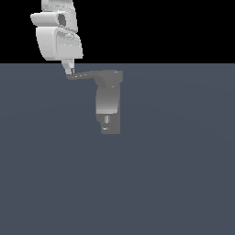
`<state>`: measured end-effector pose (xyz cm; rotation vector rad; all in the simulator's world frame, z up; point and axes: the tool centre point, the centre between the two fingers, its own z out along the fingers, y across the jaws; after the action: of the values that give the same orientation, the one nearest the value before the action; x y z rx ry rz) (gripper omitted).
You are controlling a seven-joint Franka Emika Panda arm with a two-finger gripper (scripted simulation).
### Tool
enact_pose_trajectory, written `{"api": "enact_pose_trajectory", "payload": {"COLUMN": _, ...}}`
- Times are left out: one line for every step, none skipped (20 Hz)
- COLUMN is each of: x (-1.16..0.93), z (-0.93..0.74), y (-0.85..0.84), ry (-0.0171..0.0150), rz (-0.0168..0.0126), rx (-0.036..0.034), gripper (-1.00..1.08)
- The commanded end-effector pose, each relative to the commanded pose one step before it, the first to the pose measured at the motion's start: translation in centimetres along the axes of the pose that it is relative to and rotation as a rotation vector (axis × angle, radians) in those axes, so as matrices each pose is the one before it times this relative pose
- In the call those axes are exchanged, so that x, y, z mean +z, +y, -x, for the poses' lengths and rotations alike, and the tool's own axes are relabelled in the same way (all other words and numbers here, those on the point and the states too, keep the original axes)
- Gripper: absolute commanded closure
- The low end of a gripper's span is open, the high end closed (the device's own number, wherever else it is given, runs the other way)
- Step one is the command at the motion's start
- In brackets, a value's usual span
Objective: Turn on the faucet by rotating a designated handle.
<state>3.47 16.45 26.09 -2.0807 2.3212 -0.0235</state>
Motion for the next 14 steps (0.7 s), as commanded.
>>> {"api": "enact_pose_trajectory", "payload": {"x": 0.121, "z": -0.631, "y": 0.542, "ry": 0.00262, "rz": 0.00407, "rx": 0.00268, "gripper": 1.08}}
{"api": "enact_pose_trajectory", "payload": {"x": 0.029, "z": -0.184, "y": 0.229, "ry": 0.00016, "rz": 0.00067, "rx": -0.00007, "gripper": 1.08}}
{"api": "enact_pose_trajectory", "payload": {"x": 0.029, "z": -0.184, "y": 0.23, "ry": 0.00016, "rz": 0.00067, "rx": -0.00007, "gripper": 1.08}}
{"api": "enact_pose_trajectory", "payload": {"x": 0.029, "z": -0.185, "y": 0.231, "ry": 0.00016, "rz": 0.00067, "rx": -0.00008, "gripper": 1.08}}
{"api": "enact_pose_trajectory", "payload": {"x": 0.017, "z": -0.188, "y": 0.236, "ry": 0.00011, "rz": 0.00047, "rx": -0.00005, "gripper": 1.08}}
{"api": "enact_pose_trajectory", "payload": {"x": 0.029, "z": -0.187, "y": 0.233, "ry": 0.00016, "rz": 0.00067, "rx": -0.00008, "gripper": 1.08}}
{"api": "enact_pose_trajectory", "payload": {"x": 0.029, "z": -0.188, "y": 0.234, "ry": 0.00016, "rz": 0.00067, "rx": -0.00008, "gripper": 1.08}}
{"api": "enact_pose_trajectory", "payload": {"x": 0.029, "z": -0.188, "y": 0.235, "ry": 0.00016, "rz": 0.00067, "rx": -0.00008, "gripper": 1.08}}
{"api": "enact_pose_trajectory", "payload": {"x": 0.029, "z": -0.189, "y": 0.236, "ry": 0.00016, "rz": 0.00067, "rx": -0.00008, "gripper": 1.08}}
{"api": "enact_pose_trajectory", "payload": {"x": 0.029, "z": -0.19, "y": 0.237, "ry": 0.00016, "rz": 0.00067, "rx": -0.00008, "gripper": 1.08}}
{"api": "enact_pose_trajectory", "payload": {"x": 0.029, "z": -0.191, "y": 0.238, "ry": 0.00016, "rz": 0.00067, "rx": -0.00008, "gripper": 1.08}}
{"api": "enact_pose_trajectory", "payload": {"x": 0.028, "z": -0.191, "y": 0.239, "ry": 0.00016, "rz": 0.00067, "rx": -0.00008, "gripper": 1.08}}
{"api": "enact_pose_trajectory", "payload": {"x": 0.028, "z": -0.192, "y": 0.24, "ry": 0.00016, "rz": 0.00067, "rx": -0.00008, "gripper": 1.08}}
{"api": "enact_pose_trajectory", "payload": {"x": 0.028, "z": -0.193, "y": 0.241, "ry": 0.00016, "rz": 0.00067, "rx": -0.00008, "gripper": 1.08}}
